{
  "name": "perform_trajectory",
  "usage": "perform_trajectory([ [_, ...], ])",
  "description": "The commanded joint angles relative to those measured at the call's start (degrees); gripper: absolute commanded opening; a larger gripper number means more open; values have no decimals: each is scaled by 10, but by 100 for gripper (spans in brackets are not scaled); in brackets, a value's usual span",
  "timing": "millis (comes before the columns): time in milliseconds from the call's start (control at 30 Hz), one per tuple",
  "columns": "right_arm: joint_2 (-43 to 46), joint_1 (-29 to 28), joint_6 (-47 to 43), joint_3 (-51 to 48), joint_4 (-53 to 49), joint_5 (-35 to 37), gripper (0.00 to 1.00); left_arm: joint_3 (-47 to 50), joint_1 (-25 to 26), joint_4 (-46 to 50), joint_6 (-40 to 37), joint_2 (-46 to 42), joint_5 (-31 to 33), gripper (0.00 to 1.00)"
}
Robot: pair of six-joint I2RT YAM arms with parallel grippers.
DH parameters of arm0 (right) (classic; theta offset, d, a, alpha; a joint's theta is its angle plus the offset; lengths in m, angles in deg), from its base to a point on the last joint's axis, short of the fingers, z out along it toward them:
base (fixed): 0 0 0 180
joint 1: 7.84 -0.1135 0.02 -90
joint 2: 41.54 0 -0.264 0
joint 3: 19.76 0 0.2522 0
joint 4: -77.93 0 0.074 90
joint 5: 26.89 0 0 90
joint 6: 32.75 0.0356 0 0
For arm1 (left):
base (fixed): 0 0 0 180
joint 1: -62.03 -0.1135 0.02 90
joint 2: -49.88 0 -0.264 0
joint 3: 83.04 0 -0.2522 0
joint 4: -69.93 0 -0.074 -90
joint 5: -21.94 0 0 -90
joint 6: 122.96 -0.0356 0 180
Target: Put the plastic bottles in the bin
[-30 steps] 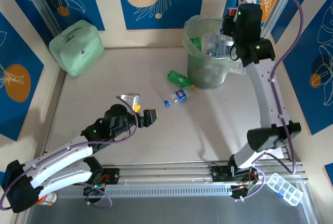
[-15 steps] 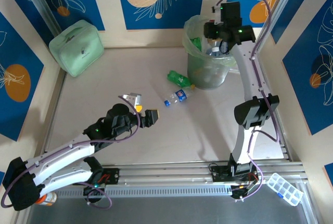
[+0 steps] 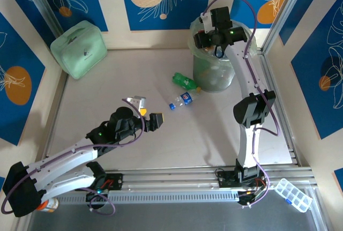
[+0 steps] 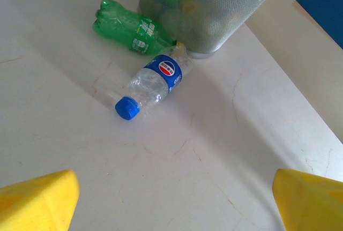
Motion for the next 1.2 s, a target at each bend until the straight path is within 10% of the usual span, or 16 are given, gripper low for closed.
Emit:
perform_trajectory([
  [0, -14, 6, -8, 16, -27, -10, 63, 3, 5, -10, 0, 1, -2, 93],
  [333, 42, 22, 45, 60, -27, -83, 85, 2, 5, -9, -2, -1, -2, 93],
  [933, -75, 23, 120, 140, -61, -92, 34, -1, 4, -6, -10, 10, 9, 93],
  [1167, -42, 18, 116, 95, -32, -74, 33, -3, 4, -7, -12, 17, 10, 93],
])
